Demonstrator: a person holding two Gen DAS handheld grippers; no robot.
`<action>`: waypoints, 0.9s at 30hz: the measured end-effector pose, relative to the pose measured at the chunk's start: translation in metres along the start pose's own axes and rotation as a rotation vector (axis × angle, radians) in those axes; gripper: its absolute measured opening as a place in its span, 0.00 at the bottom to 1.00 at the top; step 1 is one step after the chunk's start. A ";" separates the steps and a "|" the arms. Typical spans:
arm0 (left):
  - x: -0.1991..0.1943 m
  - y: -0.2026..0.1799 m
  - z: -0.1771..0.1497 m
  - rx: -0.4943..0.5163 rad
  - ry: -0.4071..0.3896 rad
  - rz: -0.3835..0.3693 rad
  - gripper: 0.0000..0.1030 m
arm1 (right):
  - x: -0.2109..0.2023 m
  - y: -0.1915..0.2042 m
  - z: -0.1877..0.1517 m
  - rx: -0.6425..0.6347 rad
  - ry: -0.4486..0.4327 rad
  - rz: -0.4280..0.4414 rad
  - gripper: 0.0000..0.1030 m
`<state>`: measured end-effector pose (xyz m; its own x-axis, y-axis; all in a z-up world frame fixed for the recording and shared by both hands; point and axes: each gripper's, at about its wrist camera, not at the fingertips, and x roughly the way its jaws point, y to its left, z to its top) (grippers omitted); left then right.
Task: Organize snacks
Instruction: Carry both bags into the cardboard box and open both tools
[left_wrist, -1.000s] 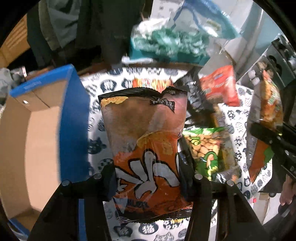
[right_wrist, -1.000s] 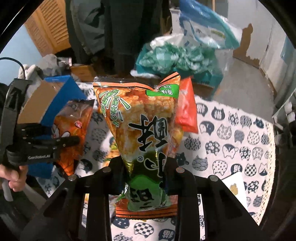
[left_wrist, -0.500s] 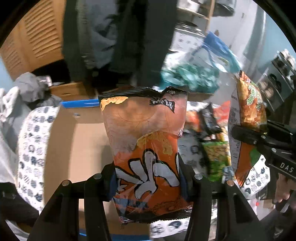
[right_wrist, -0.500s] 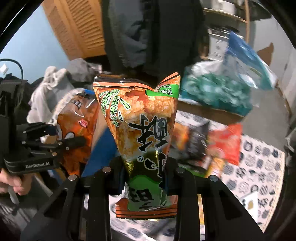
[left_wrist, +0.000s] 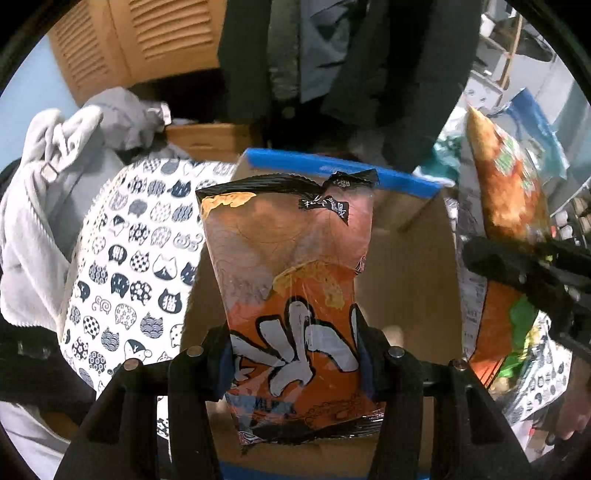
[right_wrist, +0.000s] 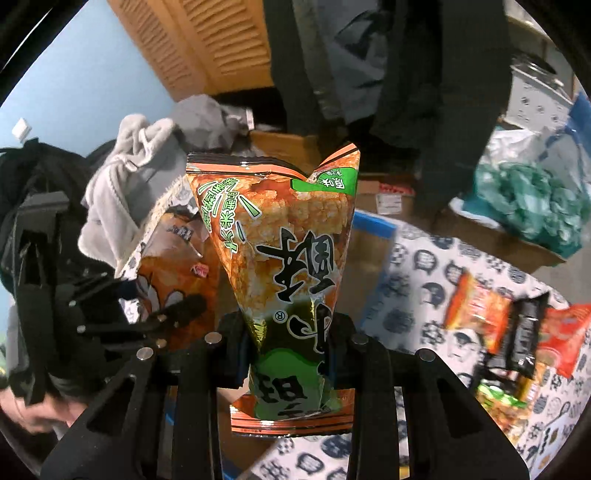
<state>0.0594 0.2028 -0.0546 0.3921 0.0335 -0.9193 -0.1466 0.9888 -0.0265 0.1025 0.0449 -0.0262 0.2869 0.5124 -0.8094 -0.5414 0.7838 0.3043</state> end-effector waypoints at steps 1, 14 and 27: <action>0.004 0.004 -0.003 -0.002 0.006 0.004 0.52 | 0.008 0.004 0.003 0.001 0.012 -0.001 0.29; 0.052 0.015 -0.023 -0.018 0.134 0.015 0.52 | 0.093 0.022 -0.002 0.038 0.180 -0.037 0.29; 0.075 0.013 -0.022 -0.040 0.180 0.044 0.53 | 0.134 0.012 -0.025 0.076 0.300 -0.111 0.29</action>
<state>0.0668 0.2149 -0.1326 0.2165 0.0462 -0.9752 -0.1973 0.9803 0.0027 0.1146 0.1146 -0.1431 0.0893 0.3051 -0.9481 -0.4558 0.8589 0.2334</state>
